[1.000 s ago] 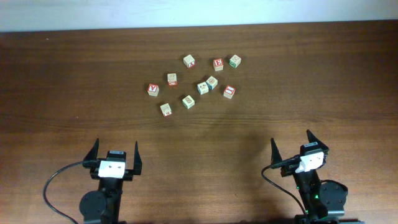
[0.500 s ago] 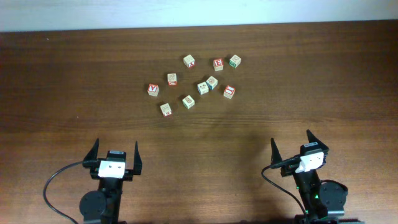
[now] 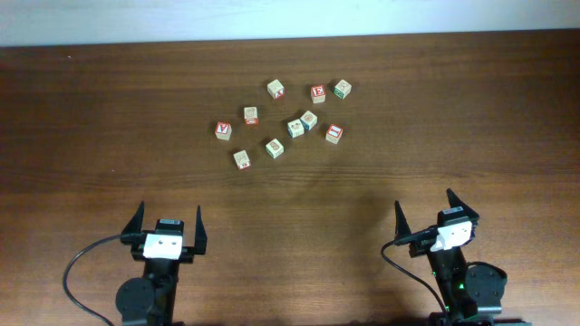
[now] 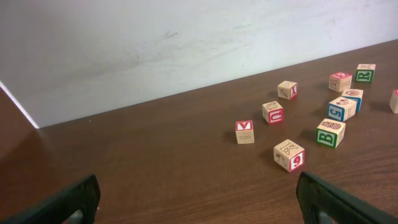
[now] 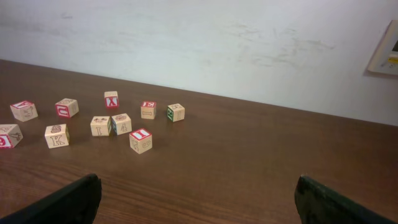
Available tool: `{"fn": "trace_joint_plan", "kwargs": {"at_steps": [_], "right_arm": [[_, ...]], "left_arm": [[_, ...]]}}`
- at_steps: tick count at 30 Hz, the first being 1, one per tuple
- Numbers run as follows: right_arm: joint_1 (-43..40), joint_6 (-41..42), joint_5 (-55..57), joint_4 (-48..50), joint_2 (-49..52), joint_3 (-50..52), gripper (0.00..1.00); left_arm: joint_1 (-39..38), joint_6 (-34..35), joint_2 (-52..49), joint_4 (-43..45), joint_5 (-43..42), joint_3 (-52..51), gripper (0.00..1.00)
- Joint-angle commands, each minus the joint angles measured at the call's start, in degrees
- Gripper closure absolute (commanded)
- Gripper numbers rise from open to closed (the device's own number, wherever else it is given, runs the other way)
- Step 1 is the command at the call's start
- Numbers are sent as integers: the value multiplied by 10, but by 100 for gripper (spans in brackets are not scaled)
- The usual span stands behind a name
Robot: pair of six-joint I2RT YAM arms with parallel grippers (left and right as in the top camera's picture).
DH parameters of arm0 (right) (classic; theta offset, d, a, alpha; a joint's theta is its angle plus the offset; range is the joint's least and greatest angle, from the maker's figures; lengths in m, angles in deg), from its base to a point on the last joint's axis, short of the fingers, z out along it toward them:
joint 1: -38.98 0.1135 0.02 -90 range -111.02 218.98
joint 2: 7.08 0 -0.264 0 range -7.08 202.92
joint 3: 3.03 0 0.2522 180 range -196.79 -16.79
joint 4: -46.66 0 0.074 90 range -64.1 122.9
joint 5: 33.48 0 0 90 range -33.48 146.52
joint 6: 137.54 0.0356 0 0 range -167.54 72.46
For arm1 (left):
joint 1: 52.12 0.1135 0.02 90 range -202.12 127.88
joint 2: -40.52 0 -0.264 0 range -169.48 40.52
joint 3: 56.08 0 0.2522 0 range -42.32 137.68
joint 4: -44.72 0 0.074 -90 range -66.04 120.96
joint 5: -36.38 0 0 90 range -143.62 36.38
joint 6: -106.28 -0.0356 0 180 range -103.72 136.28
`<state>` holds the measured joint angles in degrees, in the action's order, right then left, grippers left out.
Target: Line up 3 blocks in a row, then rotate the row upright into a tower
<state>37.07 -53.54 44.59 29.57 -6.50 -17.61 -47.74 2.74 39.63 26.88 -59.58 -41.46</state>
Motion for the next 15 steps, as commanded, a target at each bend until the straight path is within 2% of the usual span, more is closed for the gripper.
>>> {"fn": "trace_joint_plan", "kwargs": {"at_steps": [1,15], "right_arm": [[-4,3,3,-1,-4,5,1],[-4,2,3,3,-4,5,1]], "left_arm": [[3,-7,6,0,-2,-3,1],[3,-7,6,7,5,-3,1]]}}
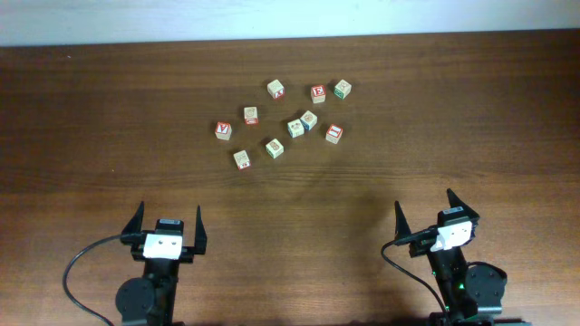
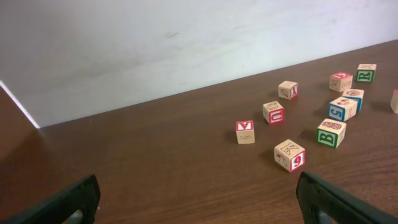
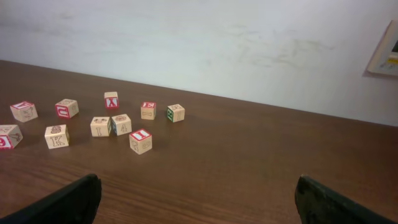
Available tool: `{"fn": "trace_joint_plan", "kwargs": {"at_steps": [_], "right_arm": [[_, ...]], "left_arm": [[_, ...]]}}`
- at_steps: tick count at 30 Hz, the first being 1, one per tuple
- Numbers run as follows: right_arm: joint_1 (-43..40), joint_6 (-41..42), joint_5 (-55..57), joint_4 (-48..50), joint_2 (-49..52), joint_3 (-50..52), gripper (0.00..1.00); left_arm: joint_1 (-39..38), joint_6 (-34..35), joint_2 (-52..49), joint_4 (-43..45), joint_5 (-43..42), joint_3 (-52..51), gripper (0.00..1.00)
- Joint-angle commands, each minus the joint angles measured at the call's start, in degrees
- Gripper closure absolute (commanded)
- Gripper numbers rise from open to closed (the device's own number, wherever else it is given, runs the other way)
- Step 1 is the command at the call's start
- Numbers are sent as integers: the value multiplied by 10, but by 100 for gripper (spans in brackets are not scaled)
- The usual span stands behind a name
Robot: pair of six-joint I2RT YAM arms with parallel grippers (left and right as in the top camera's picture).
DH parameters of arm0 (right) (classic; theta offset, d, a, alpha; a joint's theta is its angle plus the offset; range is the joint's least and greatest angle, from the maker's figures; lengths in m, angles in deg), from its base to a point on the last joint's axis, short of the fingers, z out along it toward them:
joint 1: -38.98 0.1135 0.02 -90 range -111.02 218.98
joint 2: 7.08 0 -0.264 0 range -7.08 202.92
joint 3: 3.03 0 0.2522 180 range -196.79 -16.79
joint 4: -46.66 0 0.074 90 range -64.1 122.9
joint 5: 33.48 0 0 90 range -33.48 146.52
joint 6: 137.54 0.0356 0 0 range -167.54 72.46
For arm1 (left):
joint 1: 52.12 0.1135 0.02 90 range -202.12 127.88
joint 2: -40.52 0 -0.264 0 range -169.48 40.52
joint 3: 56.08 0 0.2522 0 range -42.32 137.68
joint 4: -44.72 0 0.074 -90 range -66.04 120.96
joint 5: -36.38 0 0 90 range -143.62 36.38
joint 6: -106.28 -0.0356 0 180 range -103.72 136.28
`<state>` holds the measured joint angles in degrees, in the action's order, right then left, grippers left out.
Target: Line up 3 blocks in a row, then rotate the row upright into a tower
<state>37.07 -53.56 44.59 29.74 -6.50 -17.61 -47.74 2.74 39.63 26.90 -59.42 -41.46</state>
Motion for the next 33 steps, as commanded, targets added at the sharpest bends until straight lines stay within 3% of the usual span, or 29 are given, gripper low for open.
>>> {"fn": "trace_joint_plan", "kwargs": {"at_steps": [1,9,16,25,33], "right_arm": [[-4,3,3,2,-4,5,1],[-4,5,-21,13,-4,-11,1],[-4,5,-31,-50,44,-134,1],[-4,5,-32,-175,301,-412,2],[-4,4,-100,-430,580,-718,2]], "left_arm": [[3,-7,6,10,3,-3,1],[3,-7,6,25,11,1,1],[3,-7,-49,31,11,65,1],[3,-7,-317,-77,5,344,1],[3,-7,-604,-355,-58,709,1]]}}
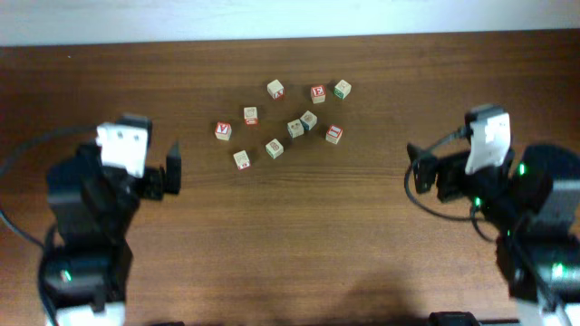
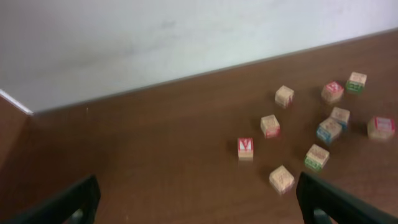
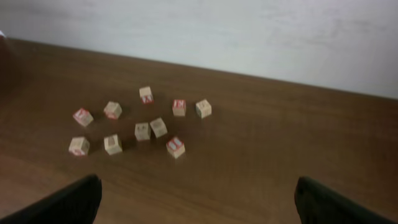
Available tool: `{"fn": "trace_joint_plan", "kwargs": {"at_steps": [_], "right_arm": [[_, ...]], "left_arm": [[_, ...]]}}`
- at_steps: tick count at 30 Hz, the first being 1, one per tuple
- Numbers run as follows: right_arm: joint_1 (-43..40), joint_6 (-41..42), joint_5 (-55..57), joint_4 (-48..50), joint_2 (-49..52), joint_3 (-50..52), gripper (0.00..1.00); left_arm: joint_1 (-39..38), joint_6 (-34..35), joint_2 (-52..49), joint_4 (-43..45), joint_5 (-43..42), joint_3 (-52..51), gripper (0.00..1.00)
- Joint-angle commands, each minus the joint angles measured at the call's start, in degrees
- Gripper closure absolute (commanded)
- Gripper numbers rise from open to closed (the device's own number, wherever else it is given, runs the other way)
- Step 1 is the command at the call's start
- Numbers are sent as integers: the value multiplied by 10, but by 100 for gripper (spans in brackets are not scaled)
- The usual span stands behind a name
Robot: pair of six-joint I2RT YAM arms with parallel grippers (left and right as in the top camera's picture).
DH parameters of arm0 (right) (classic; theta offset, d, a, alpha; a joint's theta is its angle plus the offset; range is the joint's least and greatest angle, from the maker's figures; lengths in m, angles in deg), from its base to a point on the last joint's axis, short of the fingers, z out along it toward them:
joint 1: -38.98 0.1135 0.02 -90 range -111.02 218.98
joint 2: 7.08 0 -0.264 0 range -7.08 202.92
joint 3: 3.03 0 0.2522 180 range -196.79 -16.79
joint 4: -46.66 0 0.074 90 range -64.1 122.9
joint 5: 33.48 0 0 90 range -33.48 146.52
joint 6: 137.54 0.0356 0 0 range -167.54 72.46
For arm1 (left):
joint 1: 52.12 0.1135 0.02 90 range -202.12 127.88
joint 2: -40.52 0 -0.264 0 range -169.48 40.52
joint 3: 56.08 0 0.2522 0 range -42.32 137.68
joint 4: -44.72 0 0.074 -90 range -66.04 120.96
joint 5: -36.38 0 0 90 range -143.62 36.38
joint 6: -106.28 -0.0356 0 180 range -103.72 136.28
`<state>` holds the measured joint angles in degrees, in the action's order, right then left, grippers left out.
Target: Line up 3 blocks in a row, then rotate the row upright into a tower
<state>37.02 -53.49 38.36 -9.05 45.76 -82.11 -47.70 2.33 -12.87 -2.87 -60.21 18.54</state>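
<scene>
Several wooden letter blocks lie scattered at the table's far middle. Among them are a red-faced block (image 1: 223, 130) at the left, a red-topped block (image 1: 333, 133) at the right and a green-edged block (image 1: 342, 88) at the back. My left gripper (image 2: 198, 200) is open and raised well short of the cluster, to its left, with nothing between its fingers. The nearest block (image 2: 281, 179) lies just ahead of its right finger (image 2: 339, 202). My right gripper (image 3: 198, 199) is open too, raised to the right of the blocks and short of them, and empty.
The brown wooden table (image 1: 299, 235) runs back to a white wall (image 2: 186, 43). The left arm (image 1: 122, 149) stands over the table's left side. The right arm (image 1: 485, 149) stands over its right side, and black cables trail from both.
Both arms have left the table's front edge and now stand higher and farther forward. The wrist views look down on the blocks from above. The blocks lie where they were, and both grippers are still open.
At the first two moments both arms sat low at the front edge, grippers open, with the blocks scattered far ahead and nothing changing. Now both grippers are raised and closer to the cluster, one on each side, and no block has been touched.
</scene>
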Motion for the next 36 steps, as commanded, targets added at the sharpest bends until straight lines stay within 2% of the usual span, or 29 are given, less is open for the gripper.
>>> {"fn": "trace_joint_plan", "kwargs": {"at_steps": [1,4,6,8,12,13,14,15,16,17,18,20,23,28,32,36], "right_arm": [[-3,4,-52,-85,100,-120,2],[-3,4,-72,-204,216,-254,2],[-3,4,-72,-267,284,-329,2],[-3,4,-70,-254,335,-347,2],[-3,4,-108,-251,415,-346,1],[-3,4,-108,-263,434,-346,0],[-3,4,-108,-272,448,-346,3],[-3,4,-108,-277,463,-346,4],[-3,4,-108,-278,471,-346,4],[-3,5,-106,-279,479,-346,4],[-3,7,-100,-279,481,-346,6],[-3,11,-92,-279,481,-346,6],[-3,19,-75,-284,481,-346,7],[-3,19,-69,-283,481,-346,7],[-3,19,-68,-283,482,-346,7],[-3,19,-66,-283,482,-346,7]], "left_arm": [[2,-3,-117,-92,-67,154,1],[2,-3,-226,-194,-105,282,1],[-4,-3,-297,-273,-183,357,1],[-19,-3,-344,-290,-226,370,1],[-23,25,-403,-301,-247,370,1],[-25,26,-417,-293,-256,370,11],[-30,54,-429,-289,-251,370,28],[-43,129,-444,-289,-203,370,40],[-62,217,-461,-293,-127,370,47],[-78,266,-474,-296,-75,370,50],[-110,349,-501,-304,1,370,50],[-150,403,-544,-310,28,370,48],[-180,453,-616,-309,30,370,48],[-184,461,-709,-271,30,370,47],[-187,461,-730,-232,30,370,47],[-187,461,-730,-224,30,367,56]]}}
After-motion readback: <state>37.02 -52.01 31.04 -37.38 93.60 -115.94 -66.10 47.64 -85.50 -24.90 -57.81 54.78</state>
